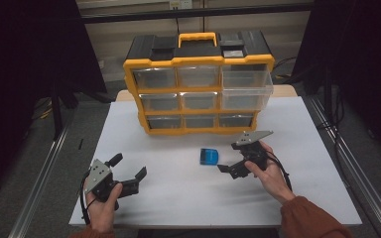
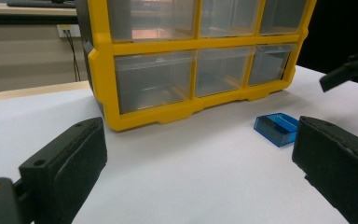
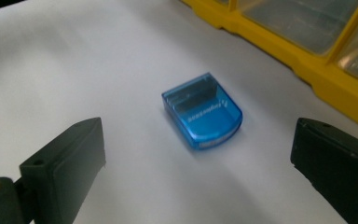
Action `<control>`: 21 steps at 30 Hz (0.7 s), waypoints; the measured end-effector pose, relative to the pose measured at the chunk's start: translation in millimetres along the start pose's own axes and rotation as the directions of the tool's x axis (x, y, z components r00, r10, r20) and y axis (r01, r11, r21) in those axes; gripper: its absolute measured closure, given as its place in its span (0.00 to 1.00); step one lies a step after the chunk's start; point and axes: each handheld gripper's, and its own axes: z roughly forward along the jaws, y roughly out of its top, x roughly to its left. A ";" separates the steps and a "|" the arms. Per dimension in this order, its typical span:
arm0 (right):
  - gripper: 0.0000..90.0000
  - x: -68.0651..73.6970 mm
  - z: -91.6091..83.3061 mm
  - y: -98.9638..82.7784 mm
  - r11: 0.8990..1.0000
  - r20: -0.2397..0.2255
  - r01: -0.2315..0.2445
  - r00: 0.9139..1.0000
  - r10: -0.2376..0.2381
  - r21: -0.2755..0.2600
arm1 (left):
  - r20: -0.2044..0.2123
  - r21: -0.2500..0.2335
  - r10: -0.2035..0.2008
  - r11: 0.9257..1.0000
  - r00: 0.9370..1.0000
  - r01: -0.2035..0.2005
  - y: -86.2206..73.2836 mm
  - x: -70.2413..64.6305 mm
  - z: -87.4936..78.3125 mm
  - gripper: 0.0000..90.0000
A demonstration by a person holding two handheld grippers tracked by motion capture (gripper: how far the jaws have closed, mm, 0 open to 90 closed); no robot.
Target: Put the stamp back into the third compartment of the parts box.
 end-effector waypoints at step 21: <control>0.06 -16.6 44.5 33.5 0.969 -0.067 0.095 0.994 -0.082 0.228 | 0.023 0.006 0.006 1.000 1.000 -0.006 0.1 1.2 1.6 0.04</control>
